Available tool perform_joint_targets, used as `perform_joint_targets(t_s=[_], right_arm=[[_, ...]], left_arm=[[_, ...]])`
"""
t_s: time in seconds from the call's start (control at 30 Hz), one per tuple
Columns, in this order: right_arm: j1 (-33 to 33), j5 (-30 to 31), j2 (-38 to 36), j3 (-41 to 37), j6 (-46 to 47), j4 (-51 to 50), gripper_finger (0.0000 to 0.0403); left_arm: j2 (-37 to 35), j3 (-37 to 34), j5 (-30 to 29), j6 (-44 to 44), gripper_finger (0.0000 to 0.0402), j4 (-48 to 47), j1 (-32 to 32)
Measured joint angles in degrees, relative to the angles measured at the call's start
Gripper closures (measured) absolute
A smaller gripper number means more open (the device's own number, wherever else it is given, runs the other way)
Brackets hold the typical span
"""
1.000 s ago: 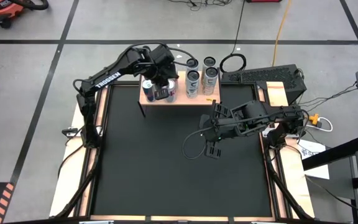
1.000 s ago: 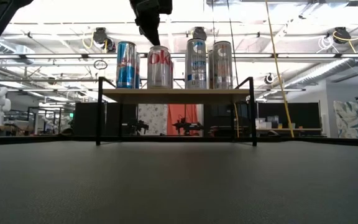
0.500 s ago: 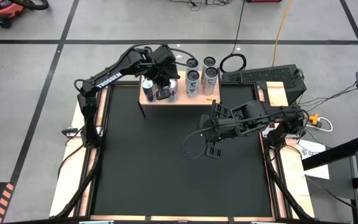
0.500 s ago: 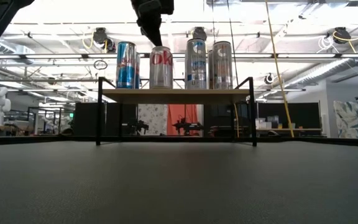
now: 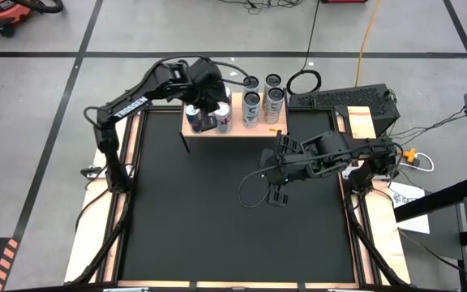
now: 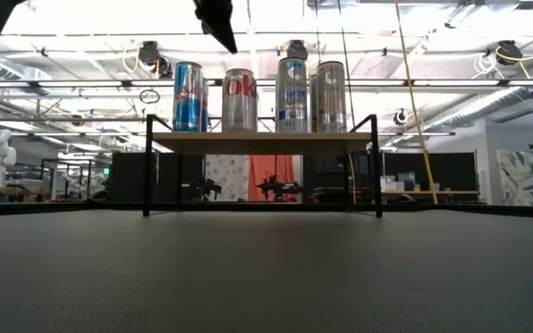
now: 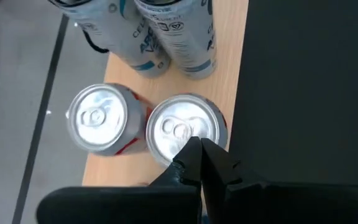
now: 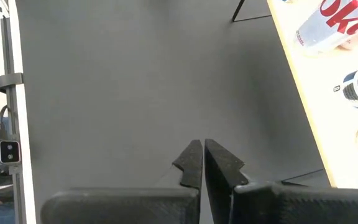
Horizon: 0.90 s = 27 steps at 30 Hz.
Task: Place canned beverage on shelf
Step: Return to Home Position
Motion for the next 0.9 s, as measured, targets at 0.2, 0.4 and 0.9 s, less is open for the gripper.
perform_joint_targets(t_s=[0.2, 0.4, 0.9], right_arm=[[0.1, 0.0, -0.6, 0.0, 1.7, 0.0, 0.0403], [0.5, 0.0, -0.9, 0.0, 2.8, 0.0, 0.0403], [9.8, 16.6, -15.4, 0.0, 2.5, 0.0, 0.0403]], left_arm=[[-5.0, 0.0, 0.0, -0.1, 0.0401, 0.0, -1.3], [-11.3, 0.0, 0.0, -2.9, 0.0401, 0.2, -3.1], [-30.7, 0.0, 3.2, -7.6, 0.0401, -1.7, -8.9]])
